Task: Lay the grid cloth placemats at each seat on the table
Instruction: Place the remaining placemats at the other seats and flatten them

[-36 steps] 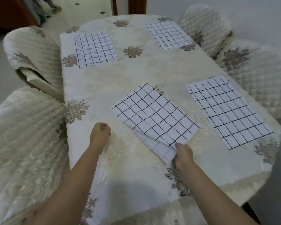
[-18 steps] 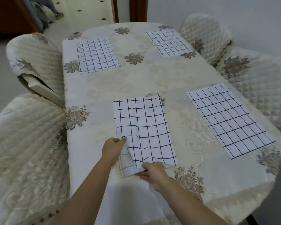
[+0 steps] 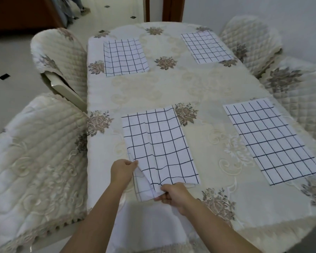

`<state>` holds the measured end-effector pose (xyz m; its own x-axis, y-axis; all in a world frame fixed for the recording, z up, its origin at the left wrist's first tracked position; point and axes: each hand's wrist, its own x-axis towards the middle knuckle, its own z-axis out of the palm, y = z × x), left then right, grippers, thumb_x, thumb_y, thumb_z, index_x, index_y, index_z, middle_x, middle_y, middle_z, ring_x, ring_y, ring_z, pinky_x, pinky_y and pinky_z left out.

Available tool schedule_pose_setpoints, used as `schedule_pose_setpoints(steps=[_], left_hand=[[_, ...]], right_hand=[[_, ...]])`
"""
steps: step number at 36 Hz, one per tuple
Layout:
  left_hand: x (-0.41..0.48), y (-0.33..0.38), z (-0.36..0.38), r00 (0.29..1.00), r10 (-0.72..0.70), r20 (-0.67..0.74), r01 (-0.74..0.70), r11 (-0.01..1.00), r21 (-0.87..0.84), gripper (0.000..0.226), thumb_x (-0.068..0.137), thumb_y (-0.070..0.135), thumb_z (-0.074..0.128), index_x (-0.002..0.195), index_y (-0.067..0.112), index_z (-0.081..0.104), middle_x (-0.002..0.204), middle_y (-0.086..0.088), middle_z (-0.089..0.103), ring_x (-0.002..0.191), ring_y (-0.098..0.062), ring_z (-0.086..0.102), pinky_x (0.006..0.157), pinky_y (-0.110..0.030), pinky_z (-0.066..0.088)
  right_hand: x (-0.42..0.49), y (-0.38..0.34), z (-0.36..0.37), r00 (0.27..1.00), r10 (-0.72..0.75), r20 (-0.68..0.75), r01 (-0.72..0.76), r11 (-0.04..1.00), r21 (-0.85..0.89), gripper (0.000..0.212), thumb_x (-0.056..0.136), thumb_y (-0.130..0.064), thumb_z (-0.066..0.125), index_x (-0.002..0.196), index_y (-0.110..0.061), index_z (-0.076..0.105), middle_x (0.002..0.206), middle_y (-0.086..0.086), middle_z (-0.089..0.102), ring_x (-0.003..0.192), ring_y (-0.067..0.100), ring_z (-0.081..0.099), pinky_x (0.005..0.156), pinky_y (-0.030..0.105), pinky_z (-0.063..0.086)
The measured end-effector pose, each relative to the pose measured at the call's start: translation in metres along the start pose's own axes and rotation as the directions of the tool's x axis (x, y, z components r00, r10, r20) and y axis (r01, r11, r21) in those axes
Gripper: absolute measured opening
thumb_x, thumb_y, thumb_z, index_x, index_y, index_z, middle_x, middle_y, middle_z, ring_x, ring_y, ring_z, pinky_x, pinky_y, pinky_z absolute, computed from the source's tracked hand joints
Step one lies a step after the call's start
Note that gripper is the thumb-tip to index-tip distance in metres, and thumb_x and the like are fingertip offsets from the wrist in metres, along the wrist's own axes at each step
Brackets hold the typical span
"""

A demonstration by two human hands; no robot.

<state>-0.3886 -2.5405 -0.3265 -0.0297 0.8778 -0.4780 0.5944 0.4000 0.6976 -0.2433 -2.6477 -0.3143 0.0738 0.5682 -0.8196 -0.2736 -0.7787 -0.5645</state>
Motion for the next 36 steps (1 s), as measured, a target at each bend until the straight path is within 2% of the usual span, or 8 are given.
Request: schedule_pose_setpoints(steps=[8, 13, 17, 21, 24, 28, 32, 36], left_hand=[[-0.007, -0.009, -0.006, 0.999, -0.018, -0.033, 0.022, 0.990, 0.140, 0.034, 0.084, 0.040, 0.064, 0.073, 0.008, 0.065, 0.064, -0.004, 0.060, 0.059, -0.019, 0.055, 0.055, -0.026, 0.040], [-0.007, -0.001, 0.001, 0.995, -0.026, -0.091, 0.049, 0.965, 0.257, 0.032, 0.078, 0.048, 0.067, 0.082, 0.017, 0.066, 0.092, -0.003, 0.062, 0.084, -0.022, 0.061, 0.067, -0.027, 0.045], [-0.007, 0.008, 0.007, 0.992, -0.021, -0.126, 0.057, 0.955, 0.290, 0.021, 0.076, 0.037, 0.068, 0.082, 0.017, 0.069, 0.101, -0.006, 0.062, 0.094, -0.026, 0.060, 0.075, -0.031, 0.051], [-0.013, 0.010, 0.009, 0.997, -0.006, -0.076, 0.014, 0.994, 0.111, 0.004, 0.079, 0.016, 0.062, 0.075, 0.015, 0.061, 0.082, -0.001, 0.062, 0.075, -0.020, 0.057, 0.059, -0.023, 0.040], [-0.015, 0.009, 0.009, 1.000, -0.012, -0.027, 0.011, 0.999, -0.033, 0.015, 0.081, 0.010, 0.058, 0.069, 0.013, 0.049, 0.069, 0.001, 0.053, 0.063, -0.017, 0.048, 0.053, -0.024, 0.036], [-0.019, 0.008, 0.006, 0.994, -0.066, 0.087, 0.089, 0.949, -0.303, 0.020, 0.084, 0.004, 0.056, 0.067, 0.009, 0.047, 0.063, -0.006, 0.051, 0.055, -0.017, 0.042, 0.054, -0.026, 0.036], [-0.019, 0.009, 0.003, 0.972, -0.082, 0.218, 0.202, 0.765, -0.612, 0.020, 0.090, 0.002, 0.051, 0.072, 0.009, 0.050, 0.068, -0.007, 0.052, 0.063, -0.017, 0.049, 0.067, -0.029, 0.048], [-0.016, 0.010, 0.001, 0.982, -0.034, 0.183, 0.146, 0.751, -0.644, 0.024, 0.090, 0.004, 0.054, 0.071, 0.013, 0.043, 0.064, -0.003, 0.043, 0.054, -0.012, 0.041, 0.058, -0.024, 0.039]], right_hand=[[-0.009, -0.001, 0.003, 0.948, 0.179, 0.264, -0.113, 0.962, -0.248, 0.028, 0.095, -0.033, 0.048, 0.091, -0.006, 0.055, 0.071, 0.003, 0.074, 0.062, 0.016, 0.067, 0.055, 0.022, 0.045], [-0.020, -0.017, -0.005, 0.921, 0.204, 0.331, -0.062, 0.917, -0.393, 0.039, 0.096, -0.038, 0.041, 0.099, -0.004, 0.060, 0.074, 0.003, 0.074, 0.064, 0.015, 0.070, 0.067, 0.025, 0.051], [-0.027, -0.037, -0.016, 0.928, 0.161, 0.336, -0.024, 0.926, -0.377, 0.042, 0.098, -0.037, 0.036, 0.088, -0.005, 0.062, 0.070, 0.004, 0.074, 0.057, 0.013, 0.069, 0.058, 0.021, 0.051], [-0.030, -0.051, -0.025, 0.955, 0.072, 0.289, 0.019, 0.953, -0.302, 0.036, 0.098, -0.031, 0.038, 0.081, -0.009, 0.060, 0.064, 0.005, 0.073, 0.048, 0.012, 0.064, 0.054, 0.022, 0.046], [-0.022, -0.055, -0.027, 0.988, -0.142, 0.064, 0.154, 0.957, -0.246, 0.019, 0.094, -0.019, 0.043, 0.088, -0.009, 0.058, 0.073, 0.006, 0.072, 0.053, 0.013, 0.063, 0.053, 0.023, 0.040], [-0.005, -0.047, -0.039, 0.908, -0.405, -0.110, 0.259, 0.748, -0.611, 0.020, 0.094, -0.017, 0.044, 0.109, -0.011, 0.056, 0.100, 0.001, 0.059, 0.086, 0.015, 0.054, 0.073, 0.025, 0.040], [0.006, -0.040, -0.046, 0.907, -0.397, -0.144, 0.211, 0.721, -0.660, 0.030, 0.094, -0.014, 0.043, 0.122, -0.009, 0.053, 0.119, 0.006, 0.056, 0.095, 0.014, 0.048, 0.079, 0.023, 0.038], [0.013, -0.038, -0.047, 0.907, -0.393, -0.151, 0.213, 0.738, -0.640, 0.032, 0.094, -0.012, 0.042, 0.125, -0.009, 0.051, 0.119, 0.007, 0.055, 0.093, 0.014, 0.049, 0.077, 0.023, 0.039]])
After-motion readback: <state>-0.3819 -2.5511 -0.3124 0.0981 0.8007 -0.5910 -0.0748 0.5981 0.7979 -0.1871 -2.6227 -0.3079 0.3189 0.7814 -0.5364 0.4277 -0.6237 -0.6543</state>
